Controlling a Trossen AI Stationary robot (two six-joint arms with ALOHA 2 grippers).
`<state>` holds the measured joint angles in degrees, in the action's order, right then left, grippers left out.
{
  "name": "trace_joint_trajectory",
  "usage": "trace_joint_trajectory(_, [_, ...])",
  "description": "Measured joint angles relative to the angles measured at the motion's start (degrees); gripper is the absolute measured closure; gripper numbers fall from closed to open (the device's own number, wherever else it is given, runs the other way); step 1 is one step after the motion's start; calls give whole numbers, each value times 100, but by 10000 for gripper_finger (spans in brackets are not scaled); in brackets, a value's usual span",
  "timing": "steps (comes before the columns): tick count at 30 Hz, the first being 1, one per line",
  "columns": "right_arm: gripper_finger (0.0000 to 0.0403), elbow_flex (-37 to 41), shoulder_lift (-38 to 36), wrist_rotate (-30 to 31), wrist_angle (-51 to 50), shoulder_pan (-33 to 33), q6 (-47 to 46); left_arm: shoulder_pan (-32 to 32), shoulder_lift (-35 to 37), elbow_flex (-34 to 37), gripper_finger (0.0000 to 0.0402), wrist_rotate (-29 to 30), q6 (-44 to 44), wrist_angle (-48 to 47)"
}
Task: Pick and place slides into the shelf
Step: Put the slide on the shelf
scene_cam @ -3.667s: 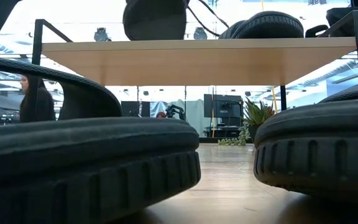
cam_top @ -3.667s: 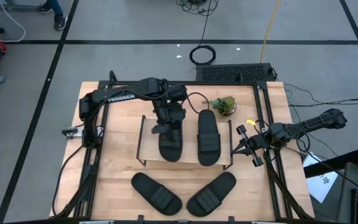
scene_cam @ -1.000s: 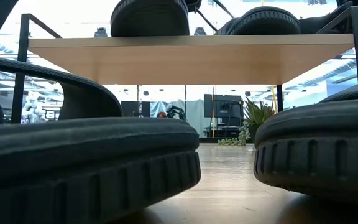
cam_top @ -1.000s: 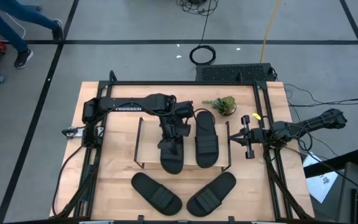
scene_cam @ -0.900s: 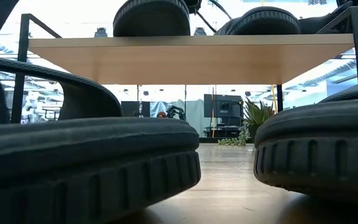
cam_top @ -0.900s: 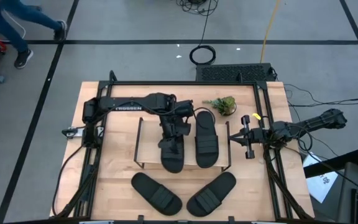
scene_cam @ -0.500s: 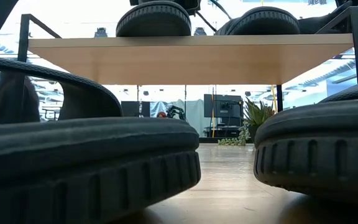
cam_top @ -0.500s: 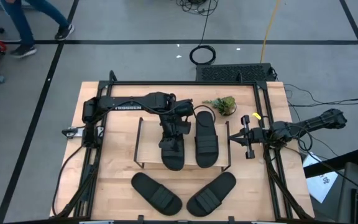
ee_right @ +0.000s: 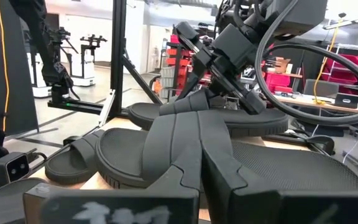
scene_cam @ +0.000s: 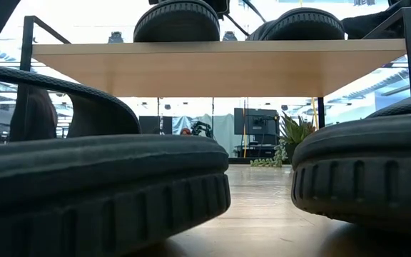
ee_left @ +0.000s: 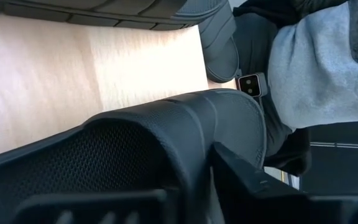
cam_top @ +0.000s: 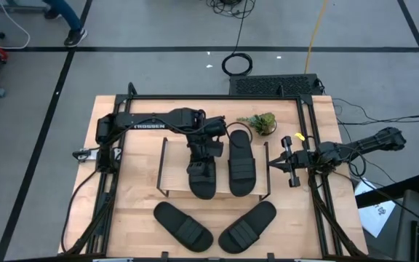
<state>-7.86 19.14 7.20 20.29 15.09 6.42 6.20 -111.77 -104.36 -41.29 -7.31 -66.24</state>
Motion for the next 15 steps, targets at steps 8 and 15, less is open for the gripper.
trace_joint_trajectory(8, [403,0,0,0,0,0,0,0,-4,13,179,21,58,-21])
trace_joint_trajectory(15, [403,0,0,0,0,0,2,-7,4,11,73,-19,11,-22])
